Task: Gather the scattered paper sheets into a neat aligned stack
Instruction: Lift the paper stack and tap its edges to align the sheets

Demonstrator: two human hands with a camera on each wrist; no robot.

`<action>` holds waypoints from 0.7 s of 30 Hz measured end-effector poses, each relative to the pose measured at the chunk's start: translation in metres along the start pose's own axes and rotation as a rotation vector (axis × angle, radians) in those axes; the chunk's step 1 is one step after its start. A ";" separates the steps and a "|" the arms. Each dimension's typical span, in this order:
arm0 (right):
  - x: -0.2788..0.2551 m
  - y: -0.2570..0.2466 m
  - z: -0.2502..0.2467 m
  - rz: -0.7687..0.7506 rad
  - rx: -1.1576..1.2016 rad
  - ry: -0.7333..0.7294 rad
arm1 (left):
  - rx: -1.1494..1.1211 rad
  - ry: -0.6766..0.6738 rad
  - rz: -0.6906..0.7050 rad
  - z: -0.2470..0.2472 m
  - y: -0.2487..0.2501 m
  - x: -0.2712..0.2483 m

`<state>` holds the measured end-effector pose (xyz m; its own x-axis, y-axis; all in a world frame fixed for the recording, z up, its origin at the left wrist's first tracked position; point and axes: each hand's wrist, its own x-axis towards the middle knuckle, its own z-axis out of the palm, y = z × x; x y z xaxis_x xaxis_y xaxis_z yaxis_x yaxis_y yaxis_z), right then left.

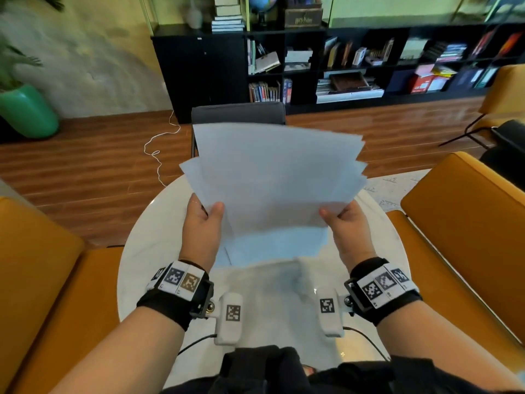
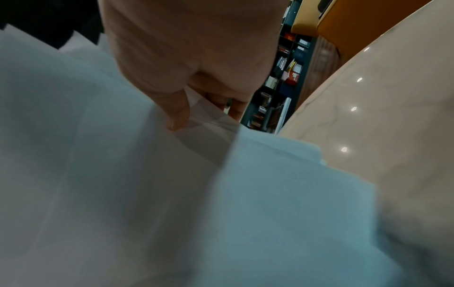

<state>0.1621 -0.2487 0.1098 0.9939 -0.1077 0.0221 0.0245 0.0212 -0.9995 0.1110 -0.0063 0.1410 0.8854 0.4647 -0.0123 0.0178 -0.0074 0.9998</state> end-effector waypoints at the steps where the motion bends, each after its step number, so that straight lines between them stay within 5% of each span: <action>1: 0.000 0.005 -0.002 0.020 -0.003 -0.011 | 0.024 -0.028 -0.007 -0.003 -0.007 0.001; 9: -0.008 0.033 0.006 0.208 -0.008 -0.040 | 0.181 -0.146 -0.209 -0.002 -0.044 0.000; 21: -0.007 -0.034 0.046 -0.161 -0.012 0.094 | 0.112 0.121 0.203 0.026 0.018 -0.004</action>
<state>0.1596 -0.2029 0.1447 0.9629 -0.2013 0.1799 0.1806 -0.0151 -0.9834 0.1199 -0.0312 0.1583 0.8143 0.5459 0.1974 -0.0977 -0.2062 0.9736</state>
